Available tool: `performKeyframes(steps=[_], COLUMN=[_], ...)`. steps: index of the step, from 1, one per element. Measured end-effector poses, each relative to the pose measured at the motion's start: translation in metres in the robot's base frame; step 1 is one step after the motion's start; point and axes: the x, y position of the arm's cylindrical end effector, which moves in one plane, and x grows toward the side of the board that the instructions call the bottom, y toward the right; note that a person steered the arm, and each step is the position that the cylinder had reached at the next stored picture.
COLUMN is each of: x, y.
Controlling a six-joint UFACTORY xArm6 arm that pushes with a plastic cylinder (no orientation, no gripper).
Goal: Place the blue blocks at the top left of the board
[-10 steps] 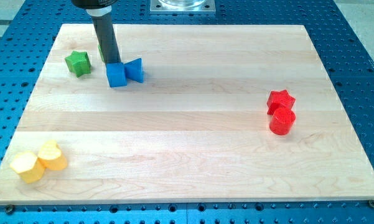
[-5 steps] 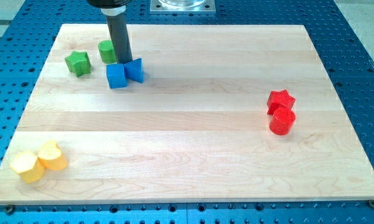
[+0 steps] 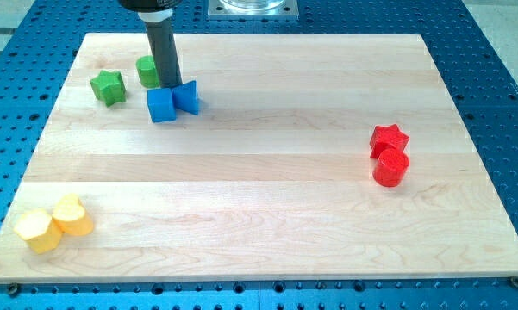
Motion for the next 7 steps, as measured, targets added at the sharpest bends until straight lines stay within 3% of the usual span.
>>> performKeyframes(steps=[3, 4, 7], x=[0.029, 0.057, 0.053], y=[-0.057, -0.06, 0.039])
